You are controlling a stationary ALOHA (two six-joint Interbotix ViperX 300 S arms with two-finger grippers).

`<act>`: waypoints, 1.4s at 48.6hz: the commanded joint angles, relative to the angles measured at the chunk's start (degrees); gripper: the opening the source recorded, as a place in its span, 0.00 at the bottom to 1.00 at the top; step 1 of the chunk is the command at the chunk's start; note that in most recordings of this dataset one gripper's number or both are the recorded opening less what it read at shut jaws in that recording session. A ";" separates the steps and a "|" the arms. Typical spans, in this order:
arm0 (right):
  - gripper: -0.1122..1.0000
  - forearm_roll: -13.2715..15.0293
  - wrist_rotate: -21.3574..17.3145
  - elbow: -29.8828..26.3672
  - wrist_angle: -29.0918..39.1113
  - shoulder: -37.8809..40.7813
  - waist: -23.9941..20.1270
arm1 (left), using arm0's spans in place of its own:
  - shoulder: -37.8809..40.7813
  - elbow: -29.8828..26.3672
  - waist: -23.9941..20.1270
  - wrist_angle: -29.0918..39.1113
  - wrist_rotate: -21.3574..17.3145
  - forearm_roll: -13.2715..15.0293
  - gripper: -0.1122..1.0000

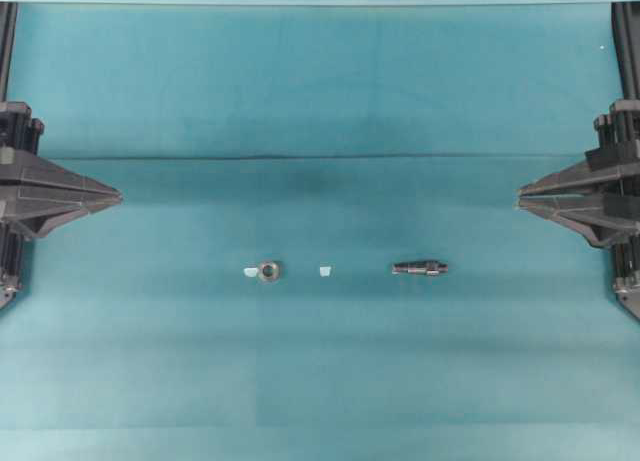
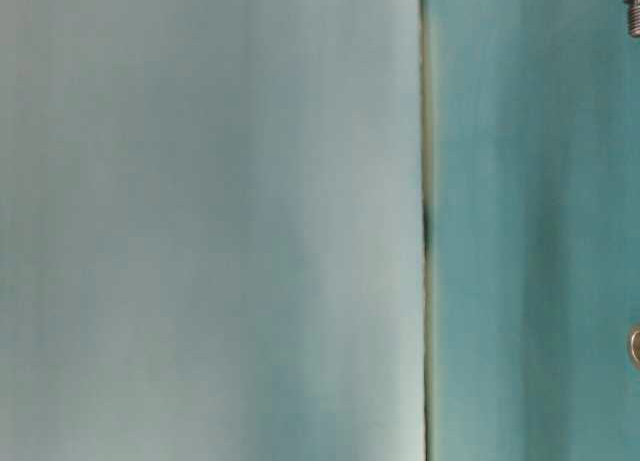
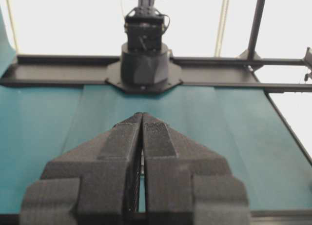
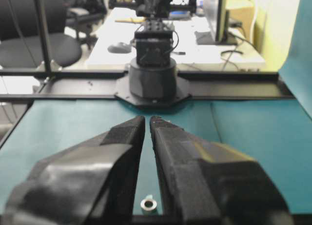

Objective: Insert the washer onto the shaft with both hands.
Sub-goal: 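Move both grippers down over the washer and the threaded shaft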

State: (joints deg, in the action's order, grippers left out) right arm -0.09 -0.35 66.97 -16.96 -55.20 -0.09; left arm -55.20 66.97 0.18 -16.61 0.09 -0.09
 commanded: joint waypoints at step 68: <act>0.01 -0.09 -3.08 -21.27 49.57 34.45 0.44 | 43.42 -33.93 -0.53 44.47 0.53 -0.79 0.12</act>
State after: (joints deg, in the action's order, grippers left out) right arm -0.35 -4.04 47.64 32.43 -22.50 0.44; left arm -12.74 34.54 -0.18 27.77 0.53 -0.79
